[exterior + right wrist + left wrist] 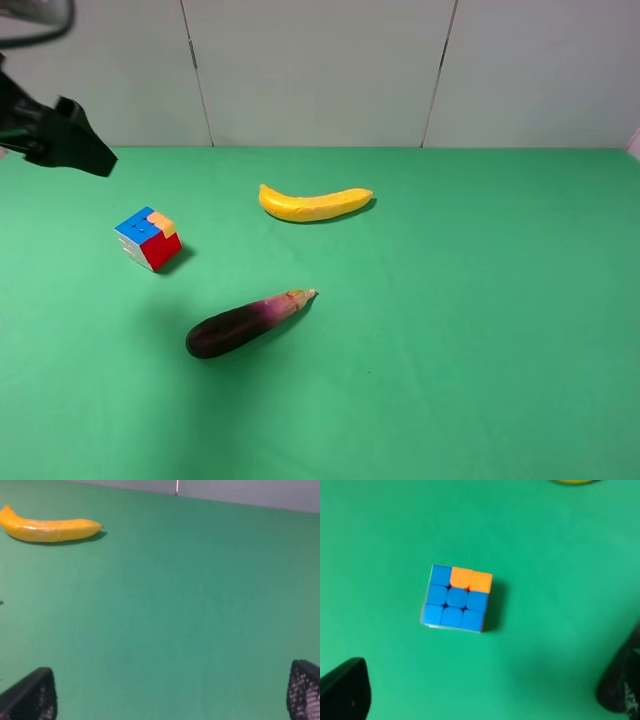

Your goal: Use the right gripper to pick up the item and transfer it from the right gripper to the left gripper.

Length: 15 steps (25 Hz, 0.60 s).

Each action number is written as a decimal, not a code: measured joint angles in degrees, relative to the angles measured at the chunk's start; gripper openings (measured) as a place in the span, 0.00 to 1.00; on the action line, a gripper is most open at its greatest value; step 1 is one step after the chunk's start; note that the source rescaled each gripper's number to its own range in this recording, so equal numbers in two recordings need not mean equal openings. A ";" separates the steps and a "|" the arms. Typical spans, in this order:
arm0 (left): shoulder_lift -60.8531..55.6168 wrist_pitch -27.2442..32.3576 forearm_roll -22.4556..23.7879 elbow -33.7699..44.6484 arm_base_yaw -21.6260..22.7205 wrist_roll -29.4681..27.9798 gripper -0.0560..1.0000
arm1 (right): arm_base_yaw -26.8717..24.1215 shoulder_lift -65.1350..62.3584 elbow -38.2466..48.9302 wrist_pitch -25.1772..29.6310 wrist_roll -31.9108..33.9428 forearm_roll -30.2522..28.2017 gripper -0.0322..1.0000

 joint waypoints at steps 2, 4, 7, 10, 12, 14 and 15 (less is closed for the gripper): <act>-3.58 2.19 0.12 0.00 0.00 -0.36 1.00 | 0.00 0.00 0.00 0.00 0.00 0.01 0.99; -6.38 4.32 0.24 0.00 0.00 -0.57 1.00 | 0.00 0.00 0.00 0.00 0.00 0.06 0.99; -11.02 8.03 0.30 0.00 0.00 -1.36 1.00 | -0.05 0.00 0.00 0.00 0.00 0.17 0.99; -14.94 11.78 0.78 0.00 0.00 -2.47 1.00 | -0.11 0.00 0.00 0.00 0.00 0.24 0.99; -17.55 14.33 1.68 0.00 0.00 -3.67 1.00 | -0.11 0.00 0.00 0.00 0.00 0.26 0.99; -19.86 16.65 2.70 0.00 0.00 -5.24 1.00 | -0.11 0.00 0.00 0.00 0.00 0.30 0.99; -21.14 17.74 3.14 0.00 0.00 -6.18 1.00 | -0.11 0.00 0.00 0.00 0.00 0.32 0.99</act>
